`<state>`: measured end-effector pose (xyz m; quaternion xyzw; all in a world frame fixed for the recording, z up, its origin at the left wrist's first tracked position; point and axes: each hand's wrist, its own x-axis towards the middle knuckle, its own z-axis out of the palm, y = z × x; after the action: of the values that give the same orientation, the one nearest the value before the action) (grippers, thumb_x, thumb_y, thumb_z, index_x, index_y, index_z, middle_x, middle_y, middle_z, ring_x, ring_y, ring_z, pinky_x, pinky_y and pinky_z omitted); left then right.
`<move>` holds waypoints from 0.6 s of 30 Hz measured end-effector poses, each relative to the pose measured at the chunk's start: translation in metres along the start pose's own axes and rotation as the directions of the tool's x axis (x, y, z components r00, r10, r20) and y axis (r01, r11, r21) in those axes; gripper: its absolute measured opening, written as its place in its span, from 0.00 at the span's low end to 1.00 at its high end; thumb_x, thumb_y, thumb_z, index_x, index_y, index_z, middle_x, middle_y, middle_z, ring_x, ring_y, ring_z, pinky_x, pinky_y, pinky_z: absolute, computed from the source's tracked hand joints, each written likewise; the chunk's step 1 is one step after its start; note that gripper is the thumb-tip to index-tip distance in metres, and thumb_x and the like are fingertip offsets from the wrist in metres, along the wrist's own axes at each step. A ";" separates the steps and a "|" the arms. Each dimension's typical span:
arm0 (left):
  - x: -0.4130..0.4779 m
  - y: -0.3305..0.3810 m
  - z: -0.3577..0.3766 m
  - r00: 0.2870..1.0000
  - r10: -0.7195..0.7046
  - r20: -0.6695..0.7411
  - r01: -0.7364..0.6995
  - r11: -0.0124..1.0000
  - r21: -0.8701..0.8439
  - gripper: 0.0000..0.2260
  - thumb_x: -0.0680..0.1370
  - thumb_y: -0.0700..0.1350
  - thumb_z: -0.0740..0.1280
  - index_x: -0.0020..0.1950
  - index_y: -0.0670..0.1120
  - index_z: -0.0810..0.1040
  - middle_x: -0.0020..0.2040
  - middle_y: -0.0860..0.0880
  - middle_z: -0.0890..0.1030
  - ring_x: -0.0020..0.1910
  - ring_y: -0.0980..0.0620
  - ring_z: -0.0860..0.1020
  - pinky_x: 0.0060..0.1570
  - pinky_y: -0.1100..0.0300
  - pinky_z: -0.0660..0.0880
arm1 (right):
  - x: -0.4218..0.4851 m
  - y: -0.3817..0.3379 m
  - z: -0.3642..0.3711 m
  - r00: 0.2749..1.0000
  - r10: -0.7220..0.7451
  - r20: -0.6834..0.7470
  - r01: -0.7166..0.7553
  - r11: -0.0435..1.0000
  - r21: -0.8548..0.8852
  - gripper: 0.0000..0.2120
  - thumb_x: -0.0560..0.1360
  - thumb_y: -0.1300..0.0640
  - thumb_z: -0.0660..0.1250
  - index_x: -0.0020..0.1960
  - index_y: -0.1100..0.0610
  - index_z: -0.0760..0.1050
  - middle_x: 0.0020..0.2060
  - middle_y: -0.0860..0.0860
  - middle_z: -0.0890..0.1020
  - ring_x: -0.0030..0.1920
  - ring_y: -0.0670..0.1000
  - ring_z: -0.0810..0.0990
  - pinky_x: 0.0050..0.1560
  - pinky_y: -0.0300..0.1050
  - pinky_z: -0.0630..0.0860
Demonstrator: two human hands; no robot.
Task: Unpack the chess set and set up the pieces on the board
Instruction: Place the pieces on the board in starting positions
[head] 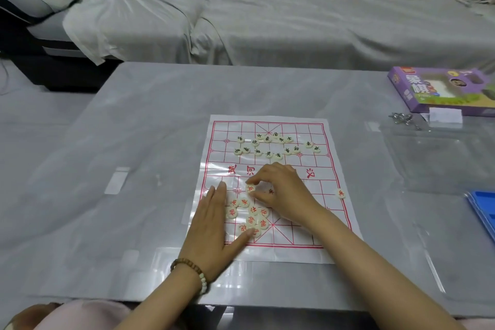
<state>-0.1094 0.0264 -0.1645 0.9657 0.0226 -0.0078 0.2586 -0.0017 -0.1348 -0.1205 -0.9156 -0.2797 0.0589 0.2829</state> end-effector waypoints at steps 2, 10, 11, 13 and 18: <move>-0.001 0.000 -0.001 1.000 -0.021 -0.016 0.021 1.000 -0.005 0.41 0.66 0.76 0.42 0.70 0.58 0.29 0.72 0.61 0.34 0.72 0.62 0.33 0.71 0.62 0.37 | 0.008 -0.003 0.005 1.000 -0.008 0.018 0.008 1.000 -0.004 0.13 0.74 0.49 0.68 0.57 0.49 0.79 0.51 0.46 0.81 0.55 0.47 0.73 0.57 0.40 0.61; 0.001 -0.003 0.000 0.987 -0.125 -0.105 0.122 0.992 -0.030 0.39 0.67 0.74 0.31 0.74 0.56 0.38 0.76 0.58 0.47 0.73 0.61 0.41 0.73 0.57 0.36 | 0.025 -0.004 0.014 0.992 -0.013 0.124 0.013 1.000 -0.003 0.14 0.74 0.50 0.68 0.59 0.47 0.78 0.50 0.45 0.79 0.52 0.46 0.73 0.59 0.42 0.63; 0.002 -0.004 -0.001 0.980 -0.154 -0.127 0.150 0.988 -0.040 0.40 0.67 0.74 0.31 0.75 0.55 0.40 0.76 0.57 0.49 0.74 0.60 0.43 0.73 0.57 0.36 | 0.026 -0.004 0.013 0.992 0.006 0.127 -0.009 1.000 0.028 0.14 0.74 0.50 0.69 0.59 0.47 0.78 0.50 0.46 0.80 0.52 0.46 0.74 0.60 0.44 0.66; 0.003 -0.004 -0.001 0.968 -0.202 -0.148 0.193 0.979 -0.072 0.43 0.66 0.74 0.30 0.76 0.53 0.44 0.76 0.56 0.50 0.75 0.57 0.44 0.73 0.58 0.36 | 0.026 -0.005 0.012 0.994 0.048 0.103 -0.055 0.996 0.068 0.13 0.72 0.49 0.70 0.56 0.48 0.79 0.51 0.45 0.81 0.51 0.46 0.76 0.61 0.49 0.70; 0.005 -0.005 0.001 0.968 -0.208 -0.143 0.195 0.976 -0.094 0.44 0.65 0.74 0.29 0.76 0.54 0.48 0.76 0.55 0.52 0.75 0.56 0.45 0.72 0.59 0.36 | 0.027 -0.015 0.017 0.993 0.106 0.045 -0.106 0.994 -0.002 0.12 0.70 0.46 0.72 0.50 0.50 0.80 0.49 0.45 0.81 0.50 0.46 0.76 0.62 0.48 0.69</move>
<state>-0.1048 0.0303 -0.1677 0.9451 0.1406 0.0405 0.2922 0.0090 -0.1015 -0.1245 -0.9274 -0.2369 0.0946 0.2734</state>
